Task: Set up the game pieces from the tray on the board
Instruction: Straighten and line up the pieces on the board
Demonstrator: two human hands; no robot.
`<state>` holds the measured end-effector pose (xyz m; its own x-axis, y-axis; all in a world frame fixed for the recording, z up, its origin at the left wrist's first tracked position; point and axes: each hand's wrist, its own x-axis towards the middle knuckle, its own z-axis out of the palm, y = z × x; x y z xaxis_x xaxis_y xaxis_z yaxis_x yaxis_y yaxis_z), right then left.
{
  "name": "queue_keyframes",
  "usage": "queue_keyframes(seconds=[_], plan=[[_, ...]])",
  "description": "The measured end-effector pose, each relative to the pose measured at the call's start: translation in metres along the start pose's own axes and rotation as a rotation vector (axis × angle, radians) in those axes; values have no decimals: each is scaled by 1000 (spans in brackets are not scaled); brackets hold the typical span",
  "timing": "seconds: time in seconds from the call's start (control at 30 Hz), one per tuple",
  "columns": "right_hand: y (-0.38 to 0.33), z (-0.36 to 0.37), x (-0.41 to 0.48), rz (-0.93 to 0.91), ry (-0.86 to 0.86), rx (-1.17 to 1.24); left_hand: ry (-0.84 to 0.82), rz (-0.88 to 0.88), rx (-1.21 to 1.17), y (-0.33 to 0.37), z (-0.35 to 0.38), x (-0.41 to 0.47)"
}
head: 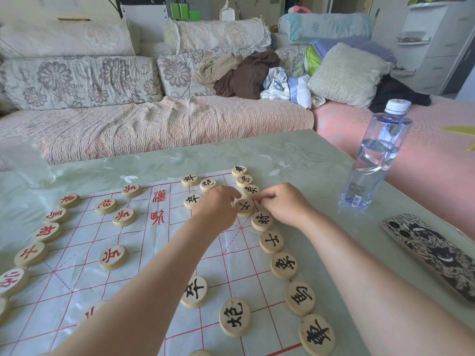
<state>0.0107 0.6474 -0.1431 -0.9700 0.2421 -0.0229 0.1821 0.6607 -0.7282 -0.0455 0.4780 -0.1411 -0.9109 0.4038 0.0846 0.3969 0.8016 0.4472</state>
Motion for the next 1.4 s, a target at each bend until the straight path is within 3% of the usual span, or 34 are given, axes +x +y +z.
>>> queue_keyframes(seconds=[0.27,1.27,1.4], plan=[[9,-3,3,-31,-27,63,-28,-5,-119,12,9,4],[20,0,13,-75,-2,18,6,32,-82,6,13,5],[20,-4,23,-34,140,100,5,45,-104,5,6,10]])
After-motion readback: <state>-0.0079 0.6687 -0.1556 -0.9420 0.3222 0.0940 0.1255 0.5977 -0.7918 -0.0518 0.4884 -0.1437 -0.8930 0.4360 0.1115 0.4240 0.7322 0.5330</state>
